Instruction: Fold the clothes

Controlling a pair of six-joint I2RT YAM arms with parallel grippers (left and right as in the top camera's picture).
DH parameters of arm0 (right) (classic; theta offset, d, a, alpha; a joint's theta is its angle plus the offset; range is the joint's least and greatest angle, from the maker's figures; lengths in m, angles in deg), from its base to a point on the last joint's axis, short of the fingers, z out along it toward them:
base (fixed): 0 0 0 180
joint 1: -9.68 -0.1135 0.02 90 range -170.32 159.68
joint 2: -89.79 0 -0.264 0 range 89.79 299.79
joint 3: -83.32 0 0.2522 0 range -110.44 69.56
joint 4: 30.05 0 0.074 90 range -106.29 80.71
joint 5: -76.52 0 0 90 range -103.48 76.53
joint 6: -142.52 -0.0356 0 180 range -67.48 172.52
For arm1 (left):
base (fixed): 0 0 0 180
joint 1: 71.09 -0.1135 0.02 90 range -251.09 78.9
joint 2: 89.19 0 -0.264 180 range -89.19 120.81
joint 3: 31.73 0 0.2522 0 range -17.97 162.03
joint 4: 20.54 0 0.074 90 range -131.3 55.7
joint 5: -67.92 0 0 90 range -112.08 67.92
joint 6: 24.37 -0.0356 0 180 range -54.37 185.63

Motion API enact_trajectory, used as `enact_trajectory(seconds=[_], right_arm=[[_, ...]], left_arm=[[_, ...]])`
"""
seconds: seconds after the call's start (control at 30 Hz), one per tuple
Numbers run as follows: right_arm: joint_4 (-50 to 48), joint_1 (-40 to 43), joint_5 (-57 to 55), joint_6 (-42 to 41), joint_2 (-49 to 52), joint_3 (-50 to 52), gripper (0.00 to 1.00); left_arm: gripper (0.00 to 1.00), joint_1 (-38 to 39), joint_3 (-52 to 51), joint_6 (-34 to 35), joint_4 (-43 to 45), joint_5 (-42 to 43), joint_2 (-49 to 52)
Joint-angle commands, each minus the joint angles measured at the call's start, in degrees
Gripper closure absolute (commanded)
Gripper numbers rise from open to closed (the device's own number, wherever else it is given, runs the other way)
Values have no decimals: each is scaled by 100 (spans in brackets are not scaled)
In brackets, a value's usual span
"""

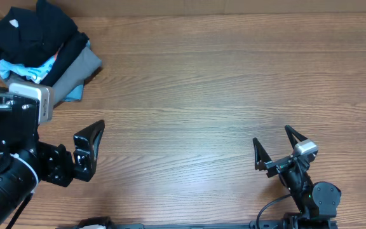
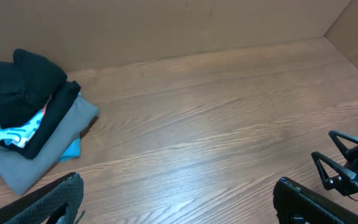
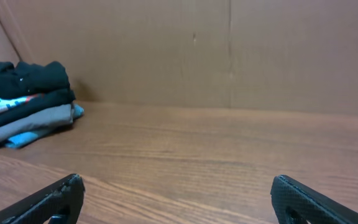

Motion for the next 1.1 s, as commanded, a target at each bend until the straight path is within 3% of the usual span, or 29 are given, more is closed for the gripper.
enact_trajectory(seconds=[0.0, 1.07], right_arm=[[46, -31, -101, -105, -63, 59, 0], [46, -31, -101, -105, -61, 59, 0]], left_arm=[[0, 20, 26, 118, 11, -11, 7], [0, 201, -289, 17, 323, -225, 63]])
